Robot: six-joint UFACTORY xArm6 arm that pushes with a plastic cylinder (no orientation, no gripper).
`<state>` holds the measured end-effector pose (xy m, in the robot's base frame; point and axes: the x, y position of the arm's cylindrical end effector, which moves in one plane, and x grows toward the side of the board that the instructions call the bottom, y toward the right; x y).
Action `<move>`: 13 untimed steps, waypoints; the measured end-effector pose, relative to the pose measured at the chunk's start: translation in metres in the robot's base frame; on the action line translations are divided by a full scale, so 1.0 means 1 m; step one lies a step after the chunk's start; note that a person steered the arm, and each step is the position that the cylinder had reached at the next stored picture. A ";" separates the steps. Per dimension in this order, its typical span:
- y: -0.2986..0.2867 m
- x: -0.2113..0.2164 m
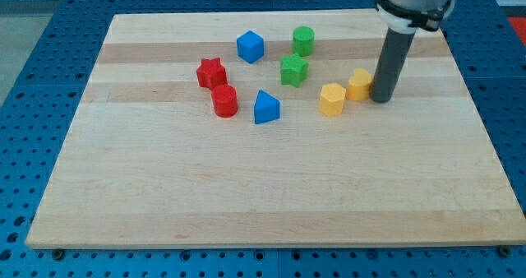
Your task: Slide the yellow hexagon a bit right
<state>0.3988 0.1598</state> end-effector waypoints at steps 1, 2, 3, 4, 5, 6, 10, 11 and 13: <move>0.003 -0.004; 0.019 0.008; 0.018 0.009; 0.008 0.009; 0.005 0.008; -0.009 0.009; -0.028 -0.002; -0.015 -0.019; 0.013 -0.018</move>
<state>0.3812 0.1723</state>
